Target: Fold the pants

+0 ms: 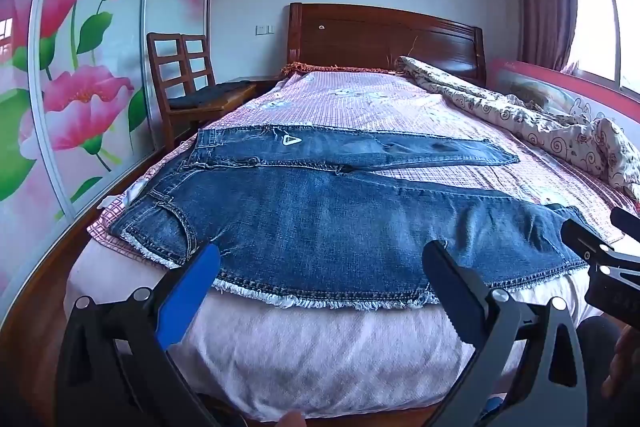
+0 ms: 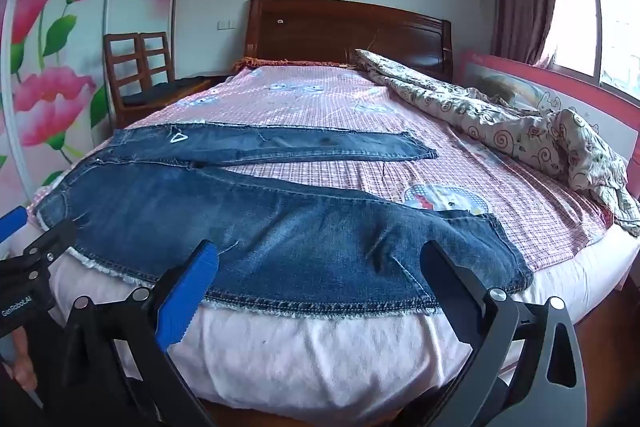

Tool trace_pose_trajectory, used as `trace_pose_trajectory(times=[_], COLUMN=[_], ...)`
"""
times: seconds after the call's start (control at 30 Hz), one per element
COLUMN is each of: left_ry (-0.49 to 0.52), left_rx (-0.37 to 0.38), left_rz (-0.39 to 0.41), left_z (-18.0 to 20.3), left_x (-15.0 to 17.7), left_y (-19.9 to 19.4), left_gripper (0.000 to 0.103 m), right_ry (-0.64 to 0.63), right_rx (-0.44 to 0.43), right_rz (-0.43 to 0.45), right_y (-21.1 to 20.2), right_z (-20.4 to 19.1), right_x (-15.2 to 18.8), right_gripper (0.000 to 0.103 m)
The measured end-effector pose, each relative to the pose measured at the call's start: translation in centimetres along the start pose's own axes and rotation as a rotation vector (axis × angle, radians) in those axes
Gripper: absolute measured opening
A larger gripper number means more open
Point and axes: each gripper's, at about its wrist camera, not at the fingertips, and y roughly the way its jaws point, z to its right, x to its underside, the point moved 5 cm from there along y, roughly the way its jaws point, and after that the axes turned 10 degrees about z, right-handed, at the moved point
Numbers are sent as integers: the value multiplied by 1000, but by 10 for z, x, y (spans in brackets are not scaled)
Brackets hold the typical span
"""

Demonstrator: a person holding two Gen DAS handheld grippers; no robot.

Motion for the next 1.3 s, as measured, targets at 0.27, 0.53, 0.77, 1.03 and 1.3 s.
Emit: trace_pose_trajectory(times=[0.27,0.53,0.77,1.03,1.3], left_ry=[5,2,-1,-2,2], left_rx=[1,2,-3,-4,-2], left_rz=[-7,-3,-6,-8,-1], left_z=[-1,-1,0,-1,-2], left_x=[1,3,3,3,3], left_y=[1,1,2,2,2], left_gripper=[101,101,101,101,101], right_ry=[3,3,0,-7,2], right_rx=[0,1,-13,-32,-27], right_rz=[0,1,-3,3,-2], right_y=[0,0,0,-1,0], right_z=[-1,-2,-5,-11,-9], right_x=[2,3,4,4,4], right_gripper=[100,100,100,100,100])
